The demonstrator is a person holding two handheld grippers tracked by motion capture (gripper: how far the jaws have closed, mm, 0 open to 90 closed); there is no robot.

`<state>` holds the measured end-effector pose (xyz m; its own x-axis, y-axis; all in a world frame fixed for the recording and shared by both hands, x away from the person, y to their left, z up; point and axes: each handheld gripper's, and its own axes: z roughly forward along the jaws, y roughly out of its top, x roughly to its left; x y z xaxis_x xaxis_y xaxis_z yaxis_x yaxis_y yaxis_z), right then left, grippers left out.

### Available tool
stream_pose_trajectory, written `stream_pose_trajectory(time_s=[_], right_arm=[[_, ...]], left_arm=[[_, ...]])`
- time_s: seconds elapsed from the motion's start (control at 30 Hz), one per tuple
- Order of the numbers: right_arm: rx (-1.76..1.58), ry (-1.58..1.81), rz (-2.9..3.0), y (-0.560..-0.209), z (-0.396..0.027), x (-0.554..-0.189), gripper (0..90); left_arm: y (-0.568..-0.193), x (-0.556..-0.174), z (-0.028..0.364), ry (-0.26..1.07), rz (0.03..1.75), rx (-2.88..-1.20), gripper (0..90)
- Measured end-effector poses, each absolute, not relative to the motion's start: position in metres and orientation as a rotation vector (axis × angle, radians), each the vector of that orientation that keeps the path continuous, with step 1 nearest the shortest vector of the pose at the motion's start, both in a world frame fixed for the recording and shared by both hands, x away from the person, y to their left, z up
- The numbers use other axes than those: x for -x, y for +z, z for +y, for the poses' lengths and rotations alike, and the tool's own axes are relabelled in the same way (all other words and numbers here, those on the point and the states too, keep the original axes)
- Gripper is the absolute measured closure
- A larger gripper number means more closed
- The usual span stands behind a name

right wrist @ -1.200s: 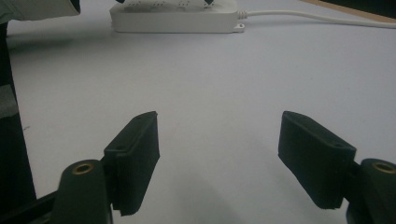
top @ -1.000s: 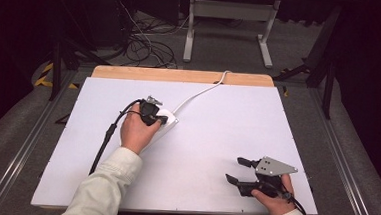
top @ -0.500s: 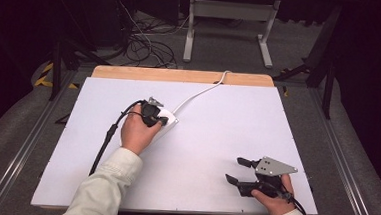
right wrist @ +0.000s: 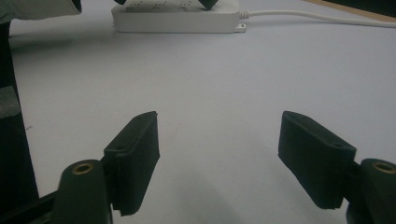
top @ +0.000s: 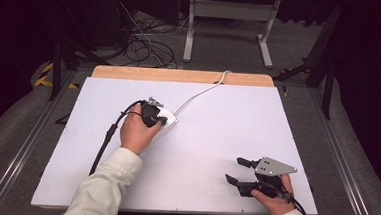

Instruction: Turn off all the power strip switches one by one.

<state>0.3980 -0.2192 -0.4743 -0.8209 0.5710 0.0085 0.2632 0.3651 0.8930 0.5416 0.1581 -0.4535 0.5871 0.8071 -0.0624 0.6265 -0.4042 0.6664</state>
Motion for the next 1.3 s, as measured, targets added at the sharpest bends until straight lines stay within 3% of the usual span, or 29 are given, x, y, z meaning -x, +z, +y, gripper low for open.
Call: stream_pose_trajectory(time_s=[0.7,0.97,1.2,1.23,1.27,1.3], right_arm=[[-0.731,1.426,2.336,-0.475,-0.218,-0.397,29.4],[-0.747,1.432,2.323,-0.474,-0.22,-0.399,29.4],[-0.745,1.432,2.312,-0.473,-0.22,-0.397,29.4],[-0.744,1.432,2.311,-0.473,-0.22,-0.397,29.4],[-0.744,1.435,2.31,-0.473,-0.22,-0.398,29.4],[-0.748,1.433,2.309,-0.473,-0.221,-0.397,29.4]], left_arm=[[-0.456,-0.54,0.157,0.381,1.12,-2.147,90.0],[-0.426,-0.524,0.162,0.326,1.038,-2.025,90.0],[-0.407,-0.508,0.175,0.397,0.987,-2.003,90.0],[-0.405,-0.505,0.175,0.383,0.986,-1.979,83.7],[-0.403,-0.502,0.175,0.387,0.961,-1.97,68.4],[-0.4,-0.497,0.177,0.389,0.938,-1.973,65.1]])
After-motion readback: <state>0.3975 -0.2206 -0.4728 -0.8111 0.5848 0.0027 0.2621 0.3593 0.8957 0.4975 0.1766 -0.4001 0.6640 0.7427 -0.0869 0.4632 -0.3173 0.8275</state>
